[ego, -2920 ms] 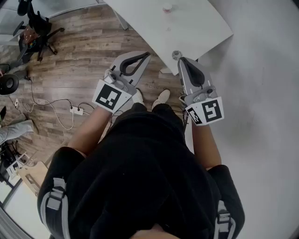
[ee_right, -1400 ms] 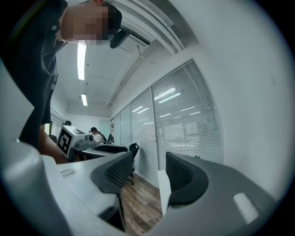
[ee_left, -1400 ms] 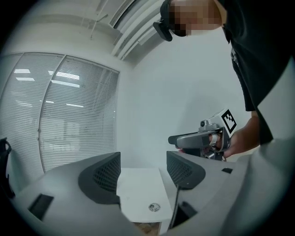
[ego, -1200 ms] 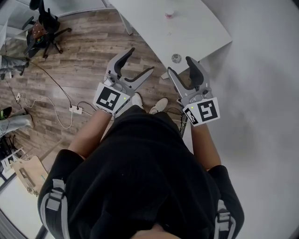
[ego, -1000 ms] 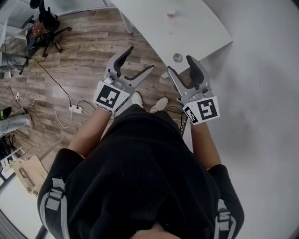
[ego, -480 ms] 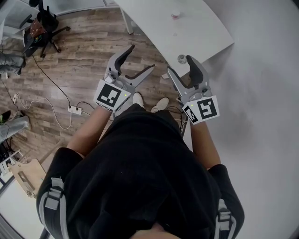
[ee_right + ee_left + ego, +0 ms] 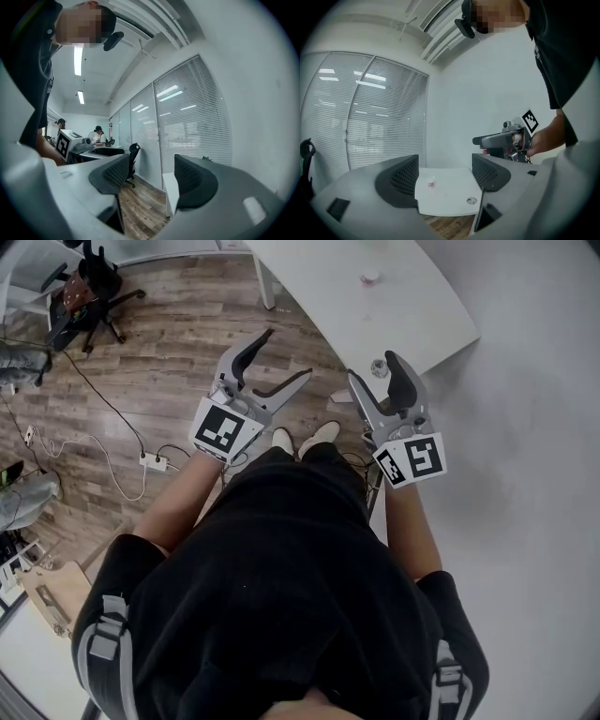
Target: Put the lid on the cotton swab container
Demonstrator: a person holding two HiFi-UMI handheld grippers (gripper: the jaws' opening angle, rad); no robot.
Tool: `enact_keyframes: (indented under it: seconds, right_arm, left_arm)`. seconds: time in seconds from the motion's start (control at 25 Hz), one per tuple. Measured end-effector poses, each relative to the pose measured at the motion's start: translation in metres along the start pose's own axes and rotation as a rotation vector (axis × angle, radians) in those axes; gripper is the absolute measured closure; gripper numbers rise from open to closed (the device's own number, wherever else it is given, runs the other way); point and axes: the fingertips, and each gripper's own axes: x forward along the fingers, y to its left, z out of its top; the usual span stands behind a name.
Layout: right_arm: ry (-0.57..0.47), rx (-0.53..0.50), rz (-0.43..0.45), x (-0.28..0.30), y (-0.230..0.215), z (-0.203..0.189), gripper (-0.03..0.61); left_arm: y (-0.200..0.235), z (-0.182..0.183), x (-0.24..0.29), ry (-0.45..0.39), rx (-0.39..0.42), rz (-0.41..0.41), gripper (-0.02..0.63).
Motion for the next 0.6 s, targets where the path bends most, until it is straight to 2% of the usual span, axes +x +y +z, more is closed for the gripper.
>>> enact_keyframes:
  seconds: [0.24,0.6]
  right_arm:
    - [0.000,0.004,-0.008,0.018,-0.021,0.004,0.278]
    - [0.001,0.034,-0.015,0.048,-0.084,-0.003,0.278]
  left_arm:
    - [0.021,0.002,0.018,0.003,-0.009,0.014,0.273]
    - [0.046,0.003,0.079,0.024,0.027,0.003,0.273]
